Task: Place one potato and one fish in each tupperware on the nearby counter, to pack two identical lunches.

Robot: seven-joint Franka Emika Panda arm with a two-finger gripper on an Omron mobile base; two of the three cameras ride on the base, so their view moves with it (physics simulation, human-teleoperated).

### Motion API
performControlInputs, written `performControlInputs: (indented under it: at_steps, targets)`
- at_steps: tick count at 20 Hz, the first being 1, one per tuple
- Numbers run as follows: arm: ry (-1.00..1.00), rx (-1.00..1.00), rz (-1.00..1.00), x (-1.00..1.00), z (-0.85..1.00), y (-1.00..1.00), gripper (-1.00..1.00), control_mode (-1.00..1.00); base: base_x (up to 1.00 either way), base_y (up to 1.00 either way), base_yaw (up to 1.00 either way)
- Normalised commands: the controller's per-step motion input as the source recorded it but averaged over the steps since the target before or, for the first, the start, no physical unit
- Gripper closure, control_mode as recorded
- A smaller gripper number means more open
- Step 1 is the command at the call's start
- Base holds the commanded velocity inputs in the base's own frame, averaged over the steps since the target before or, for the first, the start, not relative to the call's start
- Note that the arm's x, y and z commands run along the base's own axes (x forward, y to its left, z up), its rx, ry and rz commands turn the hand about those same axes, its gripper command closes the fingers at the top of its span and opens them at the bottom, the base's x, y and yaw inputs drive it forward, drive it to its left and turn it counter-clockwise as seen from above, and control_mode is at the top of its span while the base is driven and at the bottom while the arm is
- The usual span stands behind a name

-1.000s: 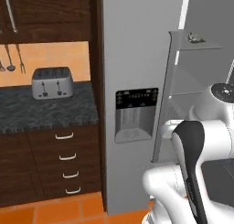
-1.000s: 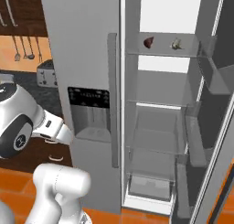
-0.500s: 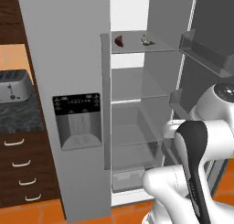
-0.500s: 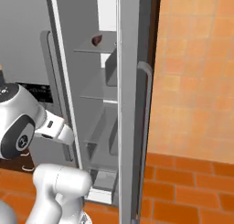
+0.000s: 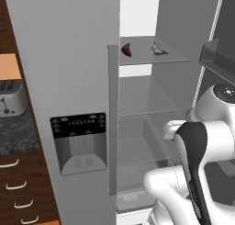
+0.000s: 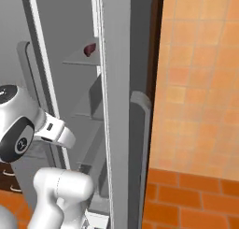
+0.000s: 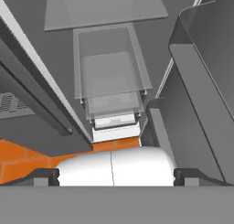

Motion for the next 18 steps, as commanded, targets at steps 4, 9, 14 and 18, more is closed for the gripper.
performControlInputs:
  at_steps: [4,9,14,18]
  targets:
    - [0.0,0.0,0.0,0.0,0.0,0.0,-1.0,1.0,0.76,0.0,0.0]
    - [-0.12,0.03,0.01,0.4,0.11,0.0,-1.0,-1.0,0.0,0.0,0.0]
    - [-0.18,0.0,0.0,0.35,0.53,0.0,-1.0,-1.0,0.0,0.0,0.0]
    - [-0.16,0.0,0.0,0.43,0.6,-0.01,-1.0,-1.0,0.0,0.0,0.0]
